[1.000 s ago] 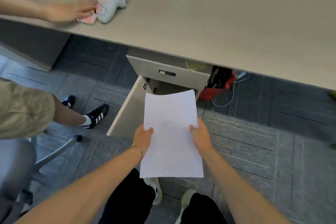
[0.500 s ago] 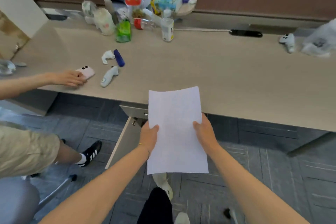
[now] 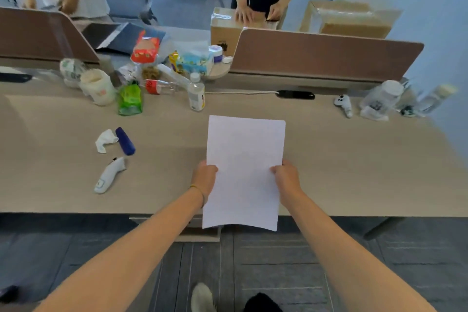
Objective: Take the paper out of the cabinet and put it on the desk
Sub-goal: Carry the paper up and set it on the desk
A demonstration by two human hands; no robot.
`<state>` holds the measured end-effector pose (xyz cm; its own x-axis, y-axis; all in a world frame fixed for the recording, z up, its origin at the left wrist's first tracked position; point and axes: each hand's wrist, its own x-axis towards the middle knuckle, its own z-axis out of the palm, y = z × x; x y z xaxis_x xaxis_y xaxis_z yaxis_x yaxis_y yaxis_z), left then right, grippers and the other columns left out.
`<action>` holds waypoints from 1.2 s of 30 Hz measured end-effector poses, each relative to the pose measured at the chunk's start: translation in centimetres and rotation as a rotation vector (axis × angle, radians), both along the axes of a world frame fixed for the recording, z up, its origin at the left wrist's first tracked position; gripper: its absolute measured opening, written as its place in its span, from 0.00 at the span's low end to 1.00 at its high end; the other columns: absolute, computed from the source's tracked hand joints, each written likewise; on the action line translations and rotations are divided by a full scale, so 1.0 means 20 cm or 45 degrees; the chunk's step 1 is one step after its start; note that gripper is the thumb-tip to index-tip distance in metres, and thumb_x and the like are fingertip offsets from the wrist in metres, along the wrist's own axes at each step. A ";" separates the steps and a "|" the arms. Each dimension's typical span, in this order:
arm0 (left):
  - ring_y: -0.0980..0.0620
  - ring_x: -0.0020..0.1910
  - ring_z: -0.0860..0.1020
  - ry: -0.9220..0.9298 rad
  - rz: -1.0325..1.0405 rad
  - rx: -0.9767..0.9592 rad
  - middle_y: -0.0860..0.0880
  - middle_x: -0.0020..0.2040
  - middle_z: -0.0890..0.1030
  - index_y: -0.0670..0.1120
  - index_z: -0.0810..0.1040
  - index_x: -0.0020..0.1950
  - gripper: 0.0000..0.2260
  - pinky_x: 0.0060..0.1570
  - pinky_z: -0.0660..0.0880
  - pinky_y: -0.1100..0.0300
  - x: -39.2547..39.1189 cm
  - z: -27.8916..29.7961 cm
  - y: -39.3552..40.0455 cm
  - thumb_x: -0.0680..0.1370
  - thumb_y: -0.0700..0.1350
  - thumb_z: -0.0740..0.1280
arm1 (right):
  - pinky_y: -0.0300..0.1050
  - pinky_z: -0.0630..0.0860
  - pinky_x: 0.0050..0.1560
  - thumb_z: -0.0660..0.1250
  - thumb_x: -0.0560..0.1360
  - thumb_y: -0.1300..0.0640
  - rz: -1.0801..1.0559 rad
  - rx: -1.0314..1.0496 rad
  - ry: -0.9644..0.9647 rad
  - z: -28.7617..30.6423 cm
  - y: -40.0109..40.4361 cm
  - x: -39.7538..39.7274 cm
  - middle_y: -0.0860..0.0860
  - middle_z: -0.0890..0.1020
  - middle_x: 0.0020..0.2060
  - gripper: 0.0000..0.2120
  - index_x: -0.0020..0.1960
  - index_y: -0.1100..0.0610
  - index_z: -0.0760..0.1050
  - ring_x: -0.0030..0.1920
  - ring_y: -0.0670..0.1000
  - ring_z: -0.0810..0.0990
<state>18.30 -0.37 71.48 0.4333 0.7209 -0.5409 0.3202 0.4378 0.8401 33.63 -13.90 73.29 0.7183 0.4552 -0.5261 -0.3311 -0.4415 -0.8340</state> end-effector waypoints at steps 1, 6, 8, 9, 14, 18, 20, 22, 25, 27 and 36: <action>0.43 0.47 0.77 -0.032 0.003 0.019 0.41 0.50 0.80 0.47 0.79 0.49 0.14 0.49 0.74 0.51 0.05 0.02 0.03 0.76 0.33 0.57 | 0.49 0.77 0.45 0.57 0.74 0.69 -0.035 0.020 0.004 0.01 0.04 0.03 0.57 0.83 0.48 0.15 0.51 0.59 0.79 0.44 0.59 0.80; 0.44 0.45 0.79 -0.104 0.115 0.059 0.45 0.47 0.82 0.42 0.79 0.58 0.19 0.44 0.78 0.53 0.28 0.05 0.18 0.72 0.30 0.58 | 0.44 0.66 0.36 0.59 0.72 0.72 -0.198 0.084 -0.009 0.04 0.26 0.22 0.53 0.76 0.37 0.12 0.40 0.57 0.73 0.37 0.54 0.72; 0.45 0.40 0.76 -0.079 0.207 0.077 0.46 0.41 0.79 0.41 0.79 0.51 0.15 0.37 0.72 0.58 0.35 0.04 0.24 0.68 0.32 0.59 | 0.45 0.66 0.37 0.61 0.71 0.72 -0.205 0.126 0.004 0.02 0.32 0.30 0.53 0.76 0.37 0.12 0.40 0.55 0.73 0.37 0.54 0.72; 0.45 0.39 0.74 -0.070 0.259 0.081 0.46 0.39 0.77 0.42 0.78 0.47 0.14 0.35 0.70 0.59 0.38 0.04 0.27 0.65 0.33 0.59 | 0.45 0.67 0.38 0.62 0.69 0.71 -0.214 0.155 0.004 0.00 0.35 0.34 0.53 0.77 0.38 0.11 0.40 0.56 0.74 0.39 0.55 0.73; 0.50 0.34 0.67 -0.006 0.346 0.100 0.49 0.34 0.71 0.44 0.73 0.38 0.10 0.32 0.64 0.60 0.51 -0.07 0.30 0.60 0.37 0.58 | 0.45 0.64 0.36 0.61 0.57 0.65 -0.160 0.164 0.004 -0.14 0.42 0.49 0.52 0.73 0.36 0.11 0.38 0.56 0.74 0.37 0.53 0.69; 0.50 0.32 0.63 0.040 0.377 0.092 0.48 0.33 0.67 0.44 0.69 0.34 0.05 0.32 0.60 0.59 0.60 -0.20 0.29 0.60 0.38 0.59 | 0.44 0.64 0.35 0.60 0.56 0.65 -0.112 0.157 0.052 -0.24 0.47 0.57 0.50 0.73 0.32 0.11 0.36 0.54 0.74 0.34 0.50 0.69; 0.50 0.32 0.65 0.049 0.418 0.060 0.48 0.33 0.69 0.43 0.69 0.34 0.05 0.34 0.60 0.58 0.65 -0.21 0.34 0.60 0.38 0.59 | 0.43 0.67 0.35 0.60 0.57 0.65 -0.042 0.176 0.072 -0.25 0.54 0.63 0.50 0.76 0.33 0.13 0.38 0.55 0.76 0.34 0.49 0.72; 0.48 0.34 0.66 0.031 0.442 0.029 0.47 0.33 0.70 0.43 0.70 0.34 0.04 0.34 0.61 0.58 0.69 -0.18 0.38 0.62 0.37 0.59 | 0.44 0.69 0.39 0.61 0.61 0.65 0.039 0.177 0.090 -0.26 0.59 0.69 0.52 0.79 0.37 0.13 0.42 0.56 0.78 0.38 0.53 0.75; 0.48 0.33 0.67 0.066 0.462 -0.002 0.47 0.33 0.69 0.41 0.72 0.37 0.08 0.30 0.63 0.61 0.77 -0.17 0.48 0.71 0.30 0.58 | 0.45 0.73 0.41 0.58 0.71 0.72 0.132 0.177 0.098 -0.27 0.68 0.77 0.53 0.82 0.46 0.20 0.56 0.57 0.78 0.43 0.53 0.79; 0.49 0.35 0.70 0.110 0.463 0.017 0.47 0.37 0.73 0.38 0.76 0.50 0.12 0.32 0.65 0.59 0.83 -0.21 0.56 0.74 0.28 0.57 | 0.46 0.74 0.42 0.56 0.73 0.73 0.127 0.167 0.095 -0.29 0.74 0.82 0.53 0.82 0.51 0.22 0.62 0.57 0.75 0.46 0.52 0.80; 0.48 0.41 0.72 0.241 0.383 0.098 0.47 0.48 0.73 0.48 0.63 0.61 0.20 0.37 0.71 0.59 1.02 -0.45 0.87 0.74 0.28 0.53 | 0.45 0.73 0.45 0.61 0.78 0.67 -0.141 0.125 0.241 -0.53 1.01 0.96 0.47 0.78 0.50 0.17 0.63 0.52 0.70 0.47 0.48 0.77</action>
<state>38.76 16.94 62.38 0.0931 0.8425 -0.5306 0.3396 0.4741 0.8124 52.85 6.37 62.75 0.6594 0.4345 -0.6135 -0.5279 -0.3135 -0.7894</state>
